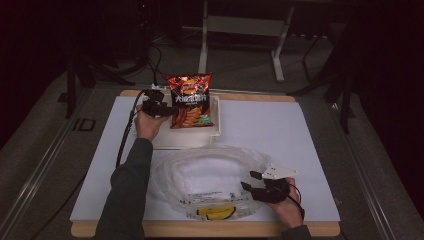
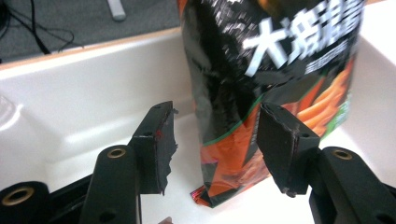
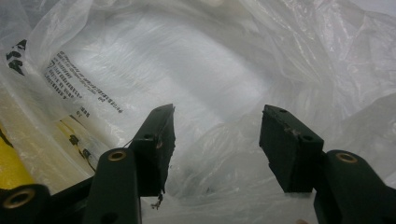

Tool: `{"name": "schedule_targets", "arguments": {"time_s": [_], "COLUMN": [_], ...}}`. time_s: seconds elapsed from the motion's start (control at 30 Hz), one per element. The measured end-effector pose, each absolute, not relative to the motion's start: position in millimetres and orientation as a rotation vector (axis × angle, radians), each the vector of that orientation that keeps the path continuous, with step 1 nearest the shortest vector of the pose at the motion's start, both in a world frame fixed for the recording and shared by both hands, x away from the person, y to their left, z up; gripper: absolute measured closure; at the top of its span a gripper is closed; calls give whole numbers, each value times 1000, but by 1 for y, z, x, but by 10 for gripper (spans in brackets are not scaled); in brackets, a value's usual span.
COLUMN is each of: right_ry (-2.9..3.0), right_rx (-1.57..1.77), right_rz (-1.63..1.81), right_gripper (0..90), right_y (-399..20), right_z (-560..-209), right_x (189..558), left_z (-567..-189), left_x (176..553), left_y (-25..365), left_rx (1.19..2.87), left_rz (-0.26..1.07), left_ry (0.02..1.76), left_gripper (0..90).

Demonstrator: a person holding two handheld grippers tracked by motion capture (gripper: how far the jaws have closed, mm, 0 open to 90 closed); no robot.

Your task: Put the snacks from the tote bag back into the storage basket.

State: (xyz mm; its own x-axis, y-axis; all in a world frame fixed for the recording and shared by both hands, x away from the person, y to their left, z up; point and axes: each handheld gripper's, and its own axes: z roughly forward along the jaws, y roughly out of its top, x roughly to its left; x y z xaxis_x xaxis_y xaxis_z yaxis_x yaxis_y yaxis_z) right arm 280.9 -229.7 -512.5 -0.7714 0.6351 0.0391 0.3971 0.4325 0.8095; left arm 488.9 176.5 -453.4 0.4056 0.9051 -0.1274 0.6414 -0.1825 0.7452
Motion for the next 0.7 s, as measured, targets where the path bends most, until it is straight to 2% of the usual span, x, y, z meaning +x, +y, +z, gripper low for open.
{"name": "schedule_targets", "arguments": {"time_s": [0.47,0.5,0.67,0.7], "right_ry": [2408,2407,2405,2407], "right_rx": [881,878,882,876], "right_rz": [1263,1262,1265,1263], "right_gripper": [447,448,448,448], "right_y": [-229,-229,-229,-228], "right_z": [-509,-508,-508,-507], "right_x": [279,278,278,278], "left_z": [-424,-420,-416,-411], "left_x": [456,445,434,420], "left_y": [174,172,169,168], "left_rx": [1836,1860,1884,1873], "left_rz": [417,416,423,419], "left_ry": [1152,1104,1051,1004], "left_gripper": [491,491,489,488]}}
